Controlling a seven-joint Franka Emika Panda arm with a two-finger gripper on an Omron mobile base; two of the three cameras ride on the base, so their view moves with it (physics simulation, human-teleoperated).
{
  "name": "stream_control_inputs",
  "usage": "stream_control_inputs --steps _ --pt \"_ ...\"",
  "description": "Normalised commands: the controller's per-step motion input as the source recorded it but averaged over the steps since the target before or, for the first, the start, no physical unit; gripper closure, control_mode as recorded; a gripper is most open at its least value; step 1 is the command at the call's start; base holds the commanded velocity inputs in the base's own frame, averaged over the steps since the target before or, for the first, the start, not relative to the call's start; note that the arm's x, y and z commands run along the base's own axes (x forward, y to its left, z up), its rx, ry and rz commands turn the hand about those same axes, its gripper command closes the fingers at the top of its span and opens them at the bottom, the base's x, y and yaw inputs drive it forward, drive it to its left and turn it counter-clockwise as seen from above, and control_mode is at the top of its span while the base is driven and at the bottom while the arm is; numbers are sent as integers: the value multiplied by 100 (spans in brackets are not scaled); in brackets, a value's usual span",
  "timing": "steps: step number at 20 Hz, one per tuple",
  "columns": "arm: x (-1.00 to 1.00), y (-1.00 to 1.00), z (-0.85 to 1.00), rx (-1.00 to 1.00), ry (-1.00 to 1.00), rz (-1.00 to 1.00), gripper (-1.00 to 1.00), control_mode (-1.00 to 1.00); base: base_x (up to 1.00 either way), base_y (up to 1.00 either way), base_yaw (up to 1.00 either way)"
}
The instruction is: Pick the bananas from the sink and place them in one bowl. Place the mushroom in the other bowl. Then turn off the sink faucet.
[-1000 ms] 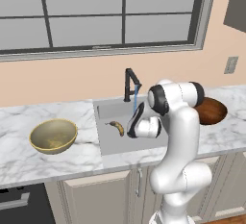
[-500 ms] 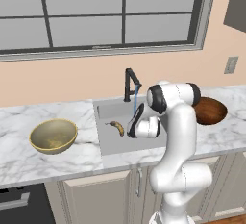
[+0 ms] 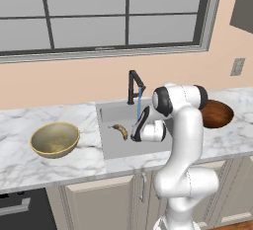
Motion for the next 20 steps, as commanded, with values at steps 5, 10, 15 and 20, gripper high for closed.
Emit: stream_control_inputs --steps 5,10,15,20 --pt "-23 5 20 0 -5 0 100 -100 0 0 0" --pt "-20 0 45 0 -7 0 100 -100 0 0 0" --pt "-5 0 60 0 -2 -1 100 -100 0 0 0" --pt "-20 0 66 0 0 0 100 -100 0 0 0"
